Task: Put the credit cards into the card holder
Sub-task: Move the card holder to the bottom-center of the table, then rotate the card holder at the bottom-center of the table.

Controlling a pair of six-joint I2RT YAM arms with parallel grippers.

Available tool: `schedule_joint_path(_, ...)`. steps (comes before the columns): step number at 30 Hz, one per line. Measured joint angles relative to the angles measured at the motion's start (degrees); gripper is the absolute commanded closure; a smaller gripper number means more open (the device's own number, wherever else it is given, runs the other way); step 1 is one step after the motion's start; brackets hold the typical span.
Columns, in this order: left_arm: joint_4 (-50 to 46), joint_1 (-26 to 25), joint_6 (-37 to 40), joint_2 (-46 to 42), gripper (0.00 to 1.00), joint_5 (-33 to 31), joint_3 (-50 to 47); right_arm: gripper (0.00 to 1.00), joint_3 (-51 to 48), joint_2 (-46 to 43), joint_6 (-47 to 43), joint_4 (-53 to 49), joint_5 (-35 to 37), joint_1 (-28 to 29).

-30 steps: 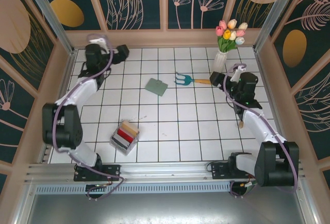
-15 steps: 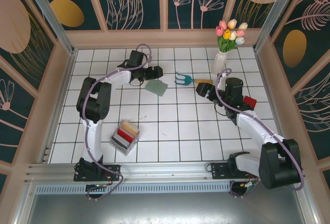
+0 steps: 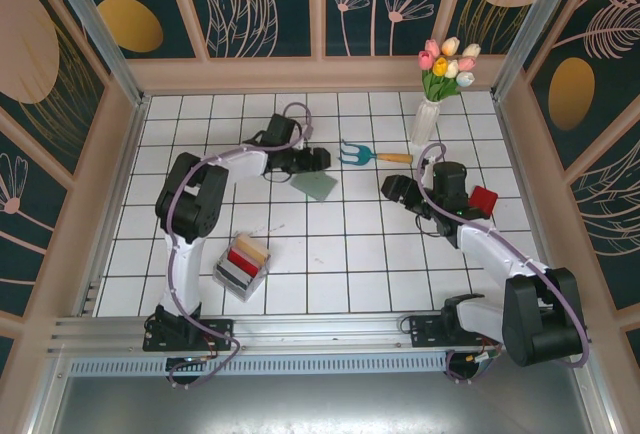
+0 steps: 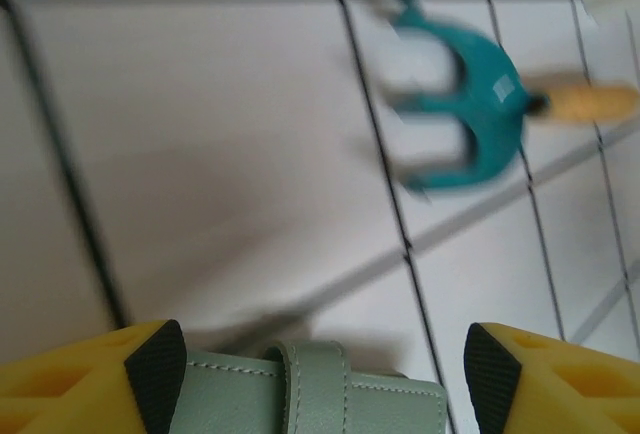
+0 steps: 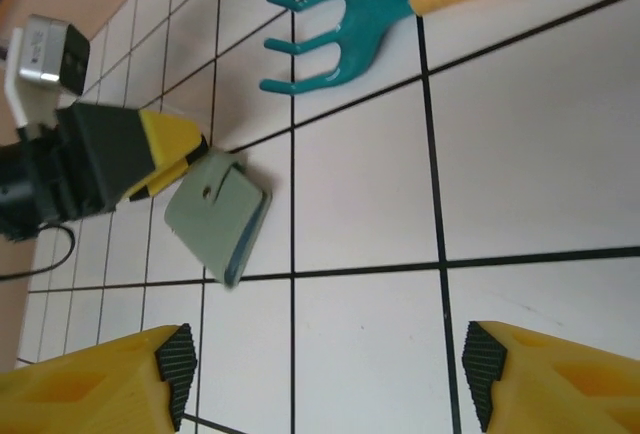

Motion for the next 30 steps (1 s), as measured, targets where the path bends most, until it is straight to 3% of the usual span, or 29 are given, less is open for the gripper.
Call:
schedule_joint_path(7,5.95,-11.26,-1.27,-5.16,0.26,5.27,-10.10,0.32,-4.37,-2.80,1.44,-2.43,0.04,2.40)
schedule_joint_path(13,7.63,-17.42,-3.85,-10.99,0.21,6.10,-16.52,0.47,-7.28,-8.07,3.63,-4.09,0.02,4.11)
schedule_joint_path(19,7.39,-16.39,-6.91,-27.67,0.18,-5.68,-20.76,0.51,-7.32,-8.52,4.35,-4.72,0.02,6.64)
schedule_joint_path(25,7.32,-15.37,-11.65,-46.07,0.11,-19.39,-31.36,0.49,-2.95,-0.76,3.04,-6.16,1.75,14.25)
schedule_joint_path(30,5.95,-15.28,-14.99,-52.41,0.16,-20.20,-40.81,0.48,1.25,6.80,1.22,-8.59,6.47,21.38)
